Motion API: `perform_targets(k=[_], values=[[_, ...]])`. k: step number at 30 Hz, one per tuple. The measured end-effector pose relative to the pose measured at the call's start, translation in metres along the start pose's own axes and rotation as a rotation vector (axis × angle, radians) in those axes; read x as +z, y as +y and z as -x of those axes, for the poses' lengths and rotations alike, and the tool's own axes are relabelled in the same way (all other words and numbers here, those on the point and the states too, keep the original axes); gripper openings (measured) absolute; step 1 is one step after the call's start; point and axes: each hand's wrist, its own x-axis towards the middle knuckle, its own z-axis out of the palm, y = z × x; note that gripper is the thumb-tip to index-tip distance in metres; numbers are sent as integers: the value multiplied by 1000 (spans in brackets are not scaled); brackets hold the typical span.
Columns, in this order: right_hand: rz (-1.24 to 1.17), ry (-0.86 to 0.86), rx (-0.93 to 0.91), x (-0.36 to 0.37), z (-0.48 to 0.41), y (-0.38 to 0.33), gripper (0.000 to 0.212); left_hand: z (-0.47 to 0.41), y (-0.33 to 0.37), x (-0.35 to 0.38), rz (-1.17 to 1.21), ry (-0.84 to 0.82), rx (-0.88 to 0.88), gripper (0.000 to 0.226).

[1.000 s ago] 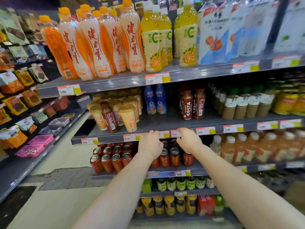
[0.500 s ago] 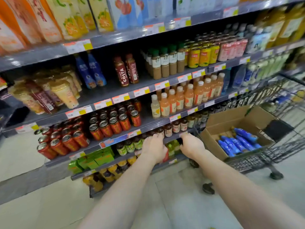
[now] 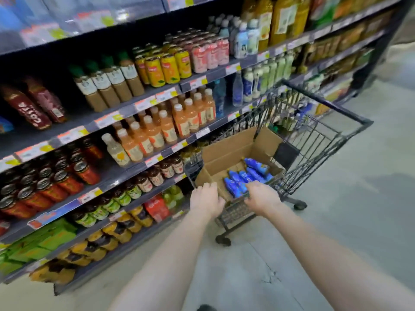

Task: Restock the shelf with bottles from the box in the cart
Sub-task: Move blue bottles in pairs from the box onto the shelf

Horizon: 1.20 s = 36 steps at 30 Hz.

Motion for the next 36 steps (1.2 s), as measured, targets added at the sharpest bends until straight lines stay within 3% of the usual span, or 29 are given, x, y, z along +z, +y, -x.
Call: perform_targets(k=[4, 12, 18, 21, 30, 36], values=[[-49, -41, 71, -4, -22, 52, 35, -37, 44, 2, -31, -28, 2, 42], [-35, -120, 36, 3, -115, 123, 36, -136, 73, 28, -25, -119, -69, 38], [-52, -203, 69, 7, -221, 171, 40, -228, 66, 58, 152, -231, -244, 44], [-55, -274, 83, 9, -261, 184, 40, -258, 57, 70, 129, -303, -296, 46], [-16, -409, 27, 41, -356, 222, 43, -323, 47, 90, 161, -430, -445, 44], [53, -590, -36, 84, -426, 263, 51, -356, 57, 115, 351, -506, -658, 45]])
